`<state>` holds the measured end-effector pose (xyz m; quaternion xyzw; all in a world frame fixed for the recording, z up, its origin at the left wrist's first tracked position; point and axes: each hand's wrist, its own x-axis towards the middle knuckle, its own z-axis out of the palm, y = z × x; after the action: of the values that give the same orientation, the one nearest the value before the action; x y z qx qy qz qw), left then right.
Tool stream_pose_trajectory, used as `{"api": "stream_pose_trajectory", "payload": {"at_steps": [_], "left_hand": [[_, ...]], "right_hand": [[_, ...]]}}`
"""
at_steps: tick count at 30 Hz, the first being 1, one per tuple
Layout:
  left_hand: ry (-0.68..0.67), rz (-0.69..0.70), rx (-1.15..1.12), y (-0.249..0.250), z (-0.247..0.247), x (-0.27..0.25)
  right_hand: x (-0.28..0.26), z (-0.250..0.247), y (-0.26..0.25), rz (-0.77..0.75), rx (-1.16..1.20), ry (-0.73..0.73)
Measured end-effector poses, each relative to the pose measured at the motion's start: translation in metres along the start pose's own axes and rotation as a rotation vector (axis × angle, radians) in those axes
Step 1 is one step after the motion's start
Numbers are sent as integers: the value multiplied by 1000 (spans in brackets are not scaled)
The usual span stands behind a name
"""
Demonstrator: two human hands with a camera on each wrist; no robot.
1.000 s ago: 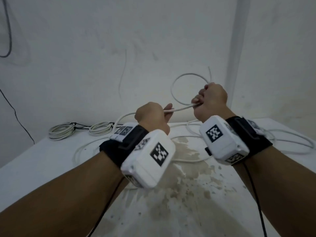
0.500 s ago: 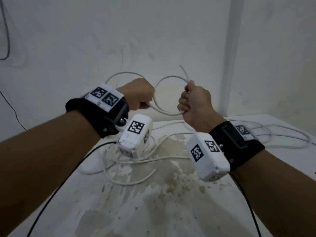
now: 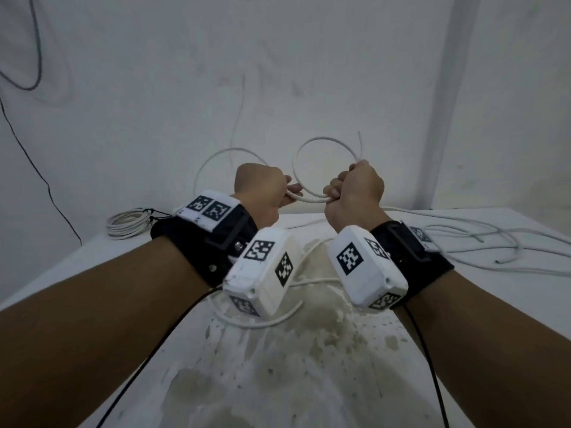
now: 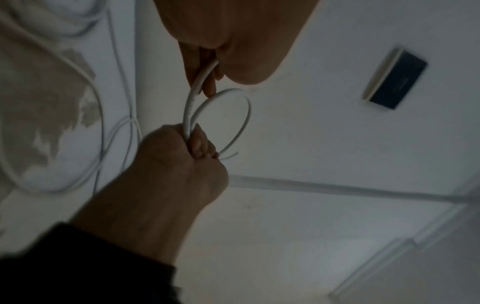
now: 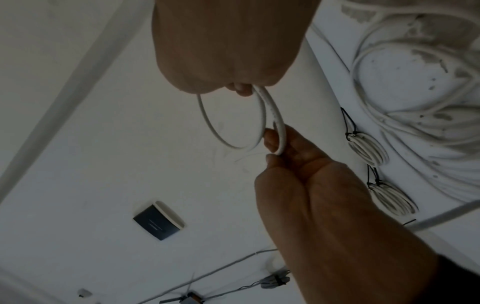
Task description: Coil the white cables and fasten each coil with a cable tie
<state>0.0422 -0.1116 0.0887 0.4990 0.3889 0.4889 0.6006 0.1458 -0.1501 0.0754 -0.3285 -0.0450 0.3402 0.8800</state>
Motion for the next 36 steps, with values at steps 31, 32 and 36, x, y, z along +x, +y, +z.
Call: {"api": "stream_pose_trajectory", "payload": {"at_steps": [31, 32, 36], "left_hand": [[85, 558, 739, 3, -21, 26], [93, 604, 781, 1, -22, 28], [44, 743, 1019, -1, -26, 34]], "right_hand": [[-7, -3, 32, -45, -238, -240], [-7, -1, 32, -44, -247, -235], [-7, -1, 35, 0, -237, -279]]}}
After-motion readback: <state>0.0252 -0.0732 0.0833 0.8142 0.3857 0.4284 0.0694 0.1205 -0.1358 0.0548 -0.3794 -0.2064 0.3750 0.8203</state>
